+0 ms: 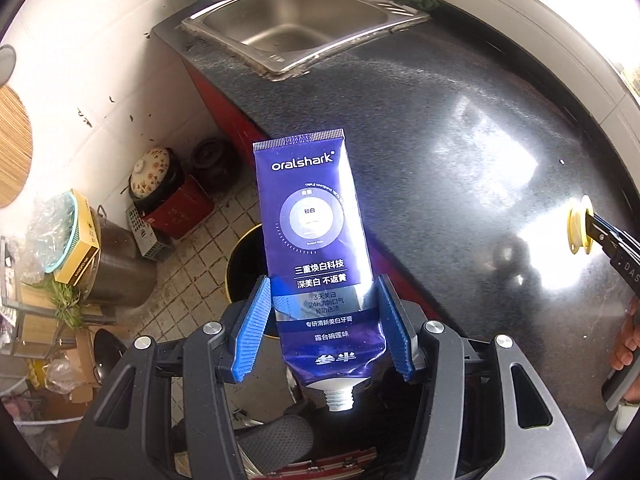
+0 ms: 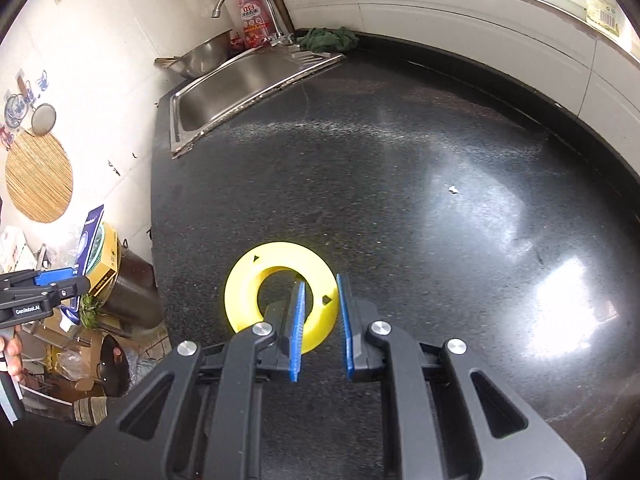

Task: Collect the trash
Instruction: 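Carry the toothpaste tube and yellow spool over the trash bin, then open both tools to drop the tube and spool into the bin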

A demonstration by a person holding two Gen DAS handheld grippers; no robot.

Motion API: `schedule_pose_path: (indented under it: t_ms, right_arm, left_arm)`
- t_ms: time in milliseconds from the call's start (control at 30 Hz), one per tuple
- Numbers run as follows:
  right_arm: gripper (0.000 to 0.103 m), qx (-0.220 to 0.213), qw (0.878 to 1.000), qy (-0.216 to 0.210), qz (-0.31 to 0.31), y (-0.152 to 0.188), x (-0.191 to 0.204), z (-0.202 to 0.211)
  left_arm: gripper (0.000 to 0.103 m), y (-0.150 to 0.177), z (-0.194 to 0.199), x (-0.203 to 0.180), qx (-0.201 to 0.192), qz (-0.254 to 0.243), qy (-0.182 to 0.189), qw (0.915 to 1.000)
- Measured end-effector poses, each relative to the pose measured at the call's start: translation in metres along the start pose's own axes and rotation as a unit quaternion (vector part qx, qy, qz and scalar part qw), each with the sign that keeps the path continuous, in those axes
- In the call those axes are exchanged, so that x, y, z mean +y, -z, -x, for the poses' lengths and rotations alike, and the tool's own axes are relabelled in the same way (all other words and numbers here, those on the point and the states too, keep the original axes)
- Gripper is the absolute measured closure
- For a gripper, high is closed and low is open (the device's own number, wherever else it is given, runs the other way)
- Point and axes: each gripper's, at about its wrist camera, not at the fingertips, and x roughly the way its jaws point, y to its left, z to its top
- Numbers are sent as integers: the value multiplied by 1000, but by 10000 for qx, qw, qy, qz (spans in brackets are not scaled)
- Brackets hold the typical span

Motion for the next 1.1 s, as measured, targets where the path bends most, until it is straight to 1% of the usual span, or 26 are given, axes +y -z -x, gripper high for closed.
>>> schedule_pose_path:
  t_ms: [67, 167, 200, 367, 467, 533, 667, 767, 867, 967, 1100]
  right_arm:
    - [87, -53, 9997, -224, -31, 4, 19, 0]
    - [87, -8, 9976, -646, 251, 12, 69, -4]
    - [87, 40, 9970, -679, 359, 14, 87, -9]
    - [87, 271, 9940, -616, 858, 27, 178, -52]
    - [87, 516, 9919, -460, 1064, 45, 221, -86]
    - [87, 692, 9899, -266, 1212, 61, 241, -114]
    - [87, 1093, 9883, -3, 1064, 88, 258, -169]
    - [87, 1268, 9872, 258, 937, 98, 261, -199]
    - [87, 1472, 9852, 414, 771, 107, 257, -221]
    - [87, 1621, 9820, 561, 794, 118, 262, -233]
    - [87, 1633, 9820, 626, 705, 120, 261, -236]
  left_arm:
    - [51, 4, -9, 20, 2, 92, 21, 10000]
    - [51, 10, -24, 51, -70, 230, 131, 9996]
    - [51, 13, -29, 61, -99, 262, 207, 9994]
    - [51, 24, -72, 98, -102, 106, 407, 9991]
    - [51, 31, -106, 119, 6, 122, 651, 9978]
    - [51, 35, -126, 131, 82, 142, 786, 9968]
    - [51, 37, -165, 145, 302, -66, 991, 9946]
    - [51, 33, -183, 148, 365, -194, 1123, 9928]
    - [51, 32, -200, 148, 432, -260, 1239, 9910]
    - [51, 31, -212, 146, 485, -249, 1350, 9893]
    - [51, 28, -220, 144, 544, -191, 1428, 9881]
